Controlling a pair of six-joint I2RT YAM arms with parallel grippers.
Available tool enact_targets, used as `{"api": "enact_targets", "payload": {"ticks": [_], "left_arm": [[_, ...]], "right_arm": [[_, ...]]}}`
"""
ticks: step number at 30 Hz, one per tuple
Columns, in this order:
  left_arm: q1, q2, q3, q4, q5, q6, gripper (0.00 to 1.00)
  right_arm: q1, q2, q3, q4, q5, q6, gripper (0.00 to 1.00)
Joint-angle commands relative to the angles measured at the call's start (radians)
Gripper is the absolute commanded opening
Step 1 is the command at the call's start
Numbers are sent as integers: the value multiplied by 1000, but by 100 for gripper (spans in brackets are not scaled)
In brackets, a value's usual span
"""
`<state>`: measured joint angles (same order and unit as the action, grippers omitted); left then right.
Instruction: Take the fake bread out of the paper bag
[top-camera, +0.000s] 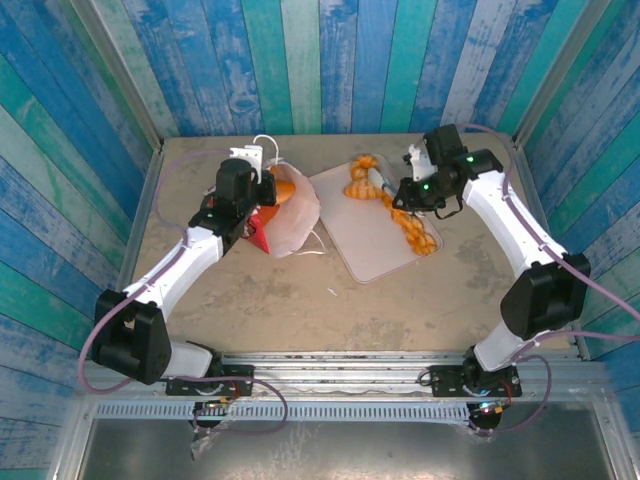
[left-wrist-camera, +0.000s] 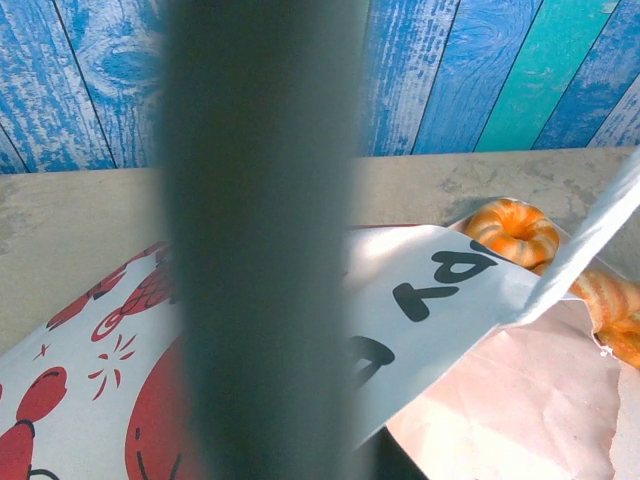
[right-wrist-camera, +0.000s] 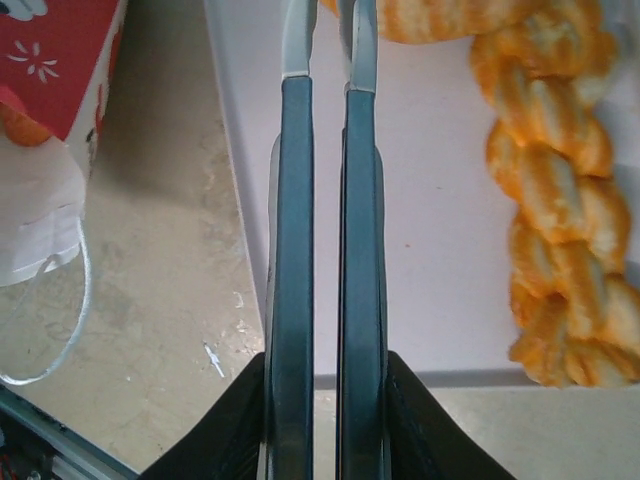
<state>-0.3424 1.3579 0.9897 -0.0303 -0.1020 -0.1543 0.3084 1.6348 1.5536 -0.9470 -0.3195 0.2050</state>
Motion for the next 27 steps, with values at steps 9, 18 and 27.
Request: {"api": "enact_targets", "payload": {"ticks": [9,18,27], "left_arm": [[-1,-67,10,6,11,-2,8],[-1,-62,18,3,12,1,8],[-1,-62,22,4,15,-1,8]], "right_arm": [[14,178,81,35,36,-7,25],[1,205,92,19,80,-10,25],[-34,156,62,16,88,-12,25]]}}
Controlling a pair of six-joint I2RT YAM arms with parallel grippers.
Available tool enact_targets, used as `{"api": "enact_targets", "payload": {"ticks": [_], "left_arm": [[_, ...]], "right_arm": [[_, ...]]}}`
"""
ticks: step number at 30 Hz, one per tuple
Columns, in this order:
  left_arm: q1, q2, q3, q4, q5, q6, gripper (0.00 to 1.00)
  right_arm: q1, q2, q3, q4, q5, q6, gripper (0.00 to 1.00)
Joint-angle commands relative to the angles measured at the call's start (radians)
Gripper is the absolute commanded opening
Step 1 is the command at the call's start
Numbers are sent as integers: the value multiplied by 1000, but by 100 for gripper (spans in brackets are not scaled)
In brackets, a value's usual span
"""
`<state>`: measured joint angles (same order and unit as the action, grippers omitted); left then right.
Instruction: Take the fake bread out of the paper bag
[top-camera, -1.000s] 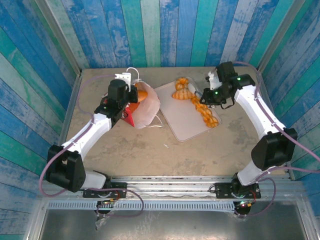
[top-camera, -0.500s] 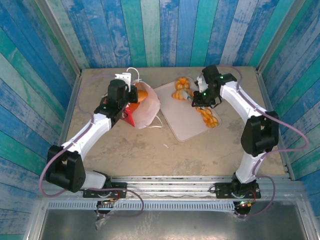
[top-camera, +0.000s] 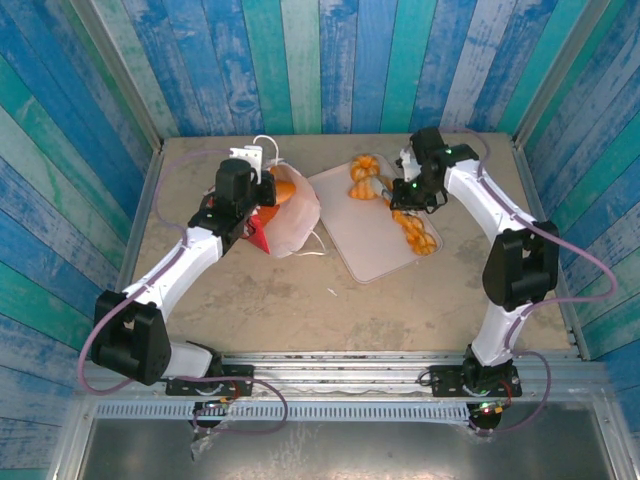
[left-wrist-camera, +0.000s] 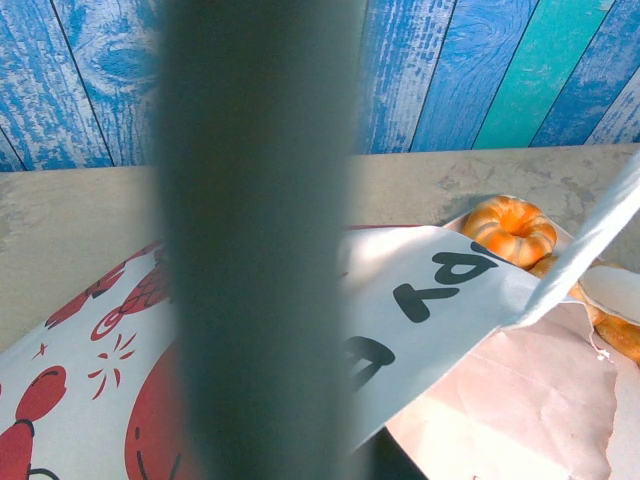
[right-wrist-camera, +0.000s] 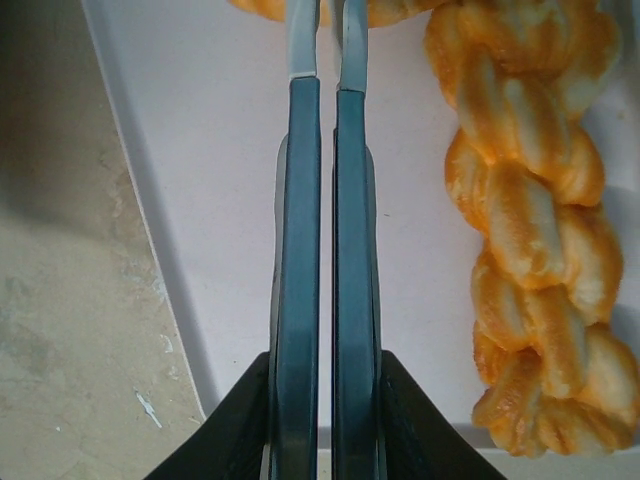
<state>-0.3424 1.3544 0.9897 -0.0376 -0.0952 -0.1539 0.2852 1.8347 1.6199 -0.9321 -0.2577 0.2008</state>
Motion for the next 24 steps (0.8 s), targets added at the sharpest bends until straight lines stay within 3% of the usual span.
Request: {"api": "enact_targets", "payload": {"ticks": [1,16,24], "left_arm": [[-1,-58,21,11,8,-1,8],[-1,-72,14,6,6,12,8],[-1,-74,10,1,52,43,8]], "right_arm": [[-11,-49,-5,1,20,-10,25],[4,-242,-80,27,-143,20,28],[115,-424,-181,82,-218,130,30]]}}
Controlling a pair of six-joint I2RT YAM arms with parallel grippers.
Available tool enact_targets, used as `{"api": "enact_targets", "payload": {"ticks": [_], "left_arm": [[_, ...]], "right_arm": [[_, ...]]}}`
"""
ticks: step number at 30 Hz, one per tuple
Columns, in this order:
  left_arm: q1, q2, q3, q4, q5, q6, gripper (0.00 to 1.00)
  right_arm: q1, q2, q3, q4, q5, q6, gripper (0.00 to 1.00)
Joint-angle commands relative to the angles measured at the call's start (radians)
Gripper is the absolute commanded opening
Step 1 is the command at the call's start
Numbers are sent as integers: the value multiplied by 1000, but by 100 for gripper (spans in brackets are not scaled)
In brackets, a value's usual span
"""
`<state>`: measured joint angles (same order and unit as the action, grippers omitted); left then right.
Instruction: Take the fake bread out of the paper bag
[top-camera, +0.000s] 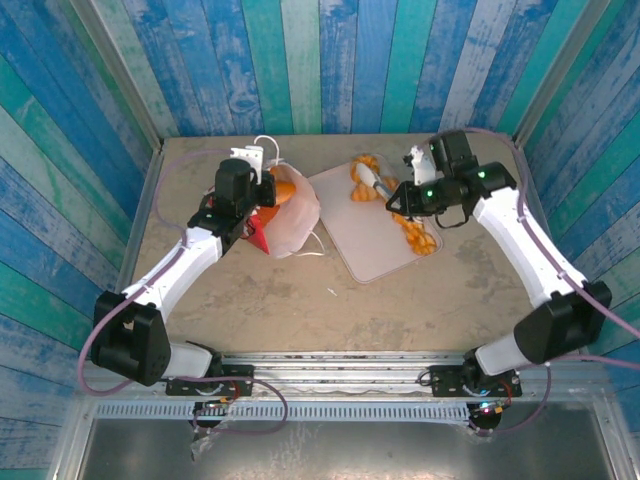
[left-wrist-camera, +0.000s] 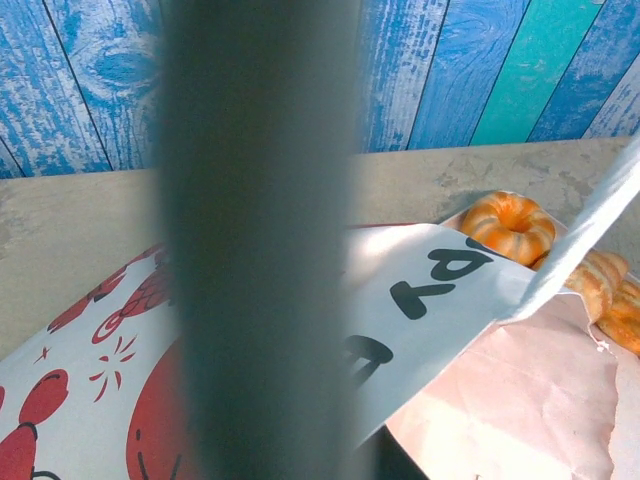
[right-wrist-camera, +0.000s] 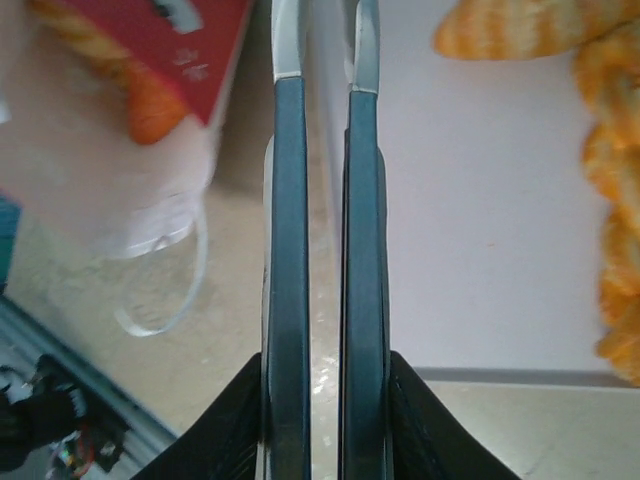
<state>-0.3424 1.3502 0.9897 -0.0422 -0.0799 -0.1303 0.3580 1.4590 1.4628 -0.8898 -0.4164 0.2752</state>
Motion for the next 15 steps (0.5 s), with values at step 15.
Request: {"api": "enact_targets", "payload": {"ticks": [15], "left_arm": [[-1,-63,9,2,55,24,8]], "right_arm": [[290,-100,-285,480,-115,415,34]]}}
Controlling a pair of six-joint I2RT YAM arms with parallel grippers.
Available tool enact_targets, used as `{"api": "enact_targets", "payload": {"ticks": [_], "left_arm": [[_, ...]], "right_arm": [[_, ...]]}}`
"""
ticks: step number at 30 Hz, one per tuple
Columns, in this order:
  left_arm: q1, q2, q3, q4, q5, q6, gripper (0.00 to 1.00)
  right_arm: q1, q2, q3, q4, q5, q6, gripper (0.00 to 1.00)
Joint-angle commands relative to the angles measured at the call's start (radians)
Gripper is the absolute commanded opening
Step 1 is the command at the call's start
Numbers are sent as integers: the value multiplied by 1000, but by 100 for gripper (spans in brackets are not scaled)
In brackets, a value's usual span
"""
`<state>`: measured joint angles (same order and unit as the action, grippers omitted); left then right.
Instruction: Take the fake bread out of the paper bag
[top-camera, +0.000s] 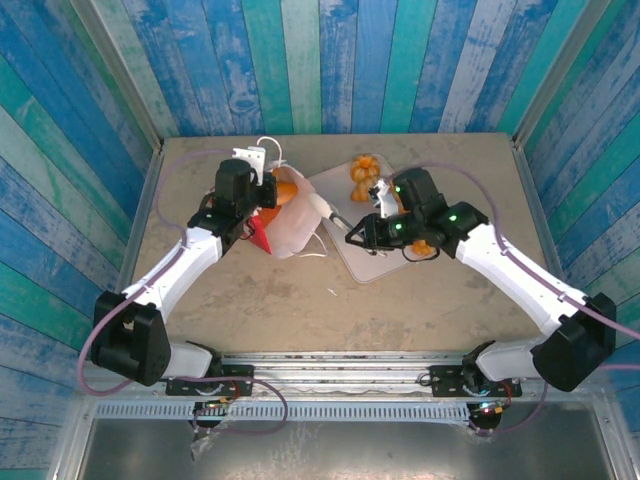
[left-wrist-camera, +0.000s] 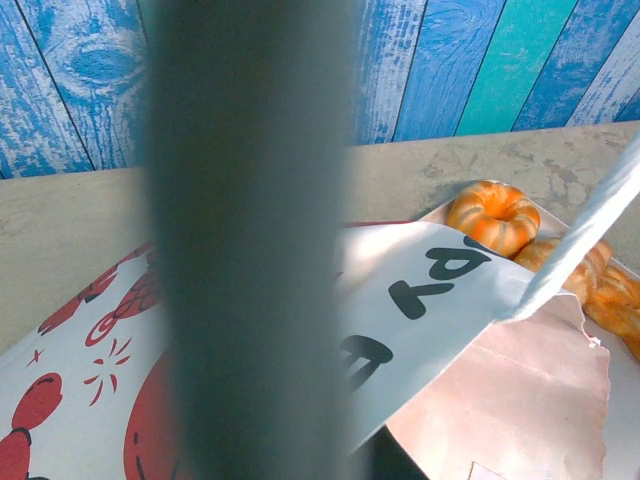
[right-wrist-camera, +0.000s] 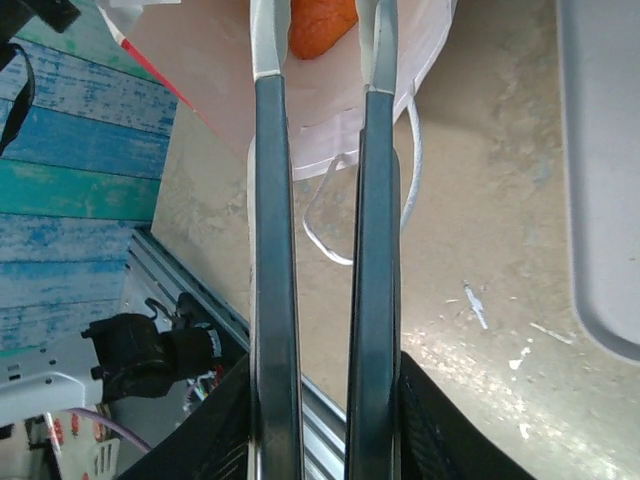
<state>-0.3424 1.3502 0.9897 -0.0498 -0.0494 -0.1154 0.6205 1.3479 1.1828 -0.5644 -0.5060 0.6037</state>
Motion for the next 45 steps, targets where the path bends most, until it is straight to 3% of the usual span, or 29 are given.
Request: {"api": "enact_targets", "payload": {"ticks": [1,9,15,24,45], "left_arm": [[-1,-64,9,8,25,11,8],[-1,-73,4,4,45,28,8],[-1,-71,3,11,74,23,8],[-1,-76,-9,17,74,18,8],[-1,-81,-54,100,49,-57,8]], "right_arm": [[36,25,-2,165,-20,91,34],[121,135,61,143,54,60,39],[152,215,78,212,61,123,39],[145,293,59,343,91,259,41],[92,394,-56,704,2,542,46]]}}
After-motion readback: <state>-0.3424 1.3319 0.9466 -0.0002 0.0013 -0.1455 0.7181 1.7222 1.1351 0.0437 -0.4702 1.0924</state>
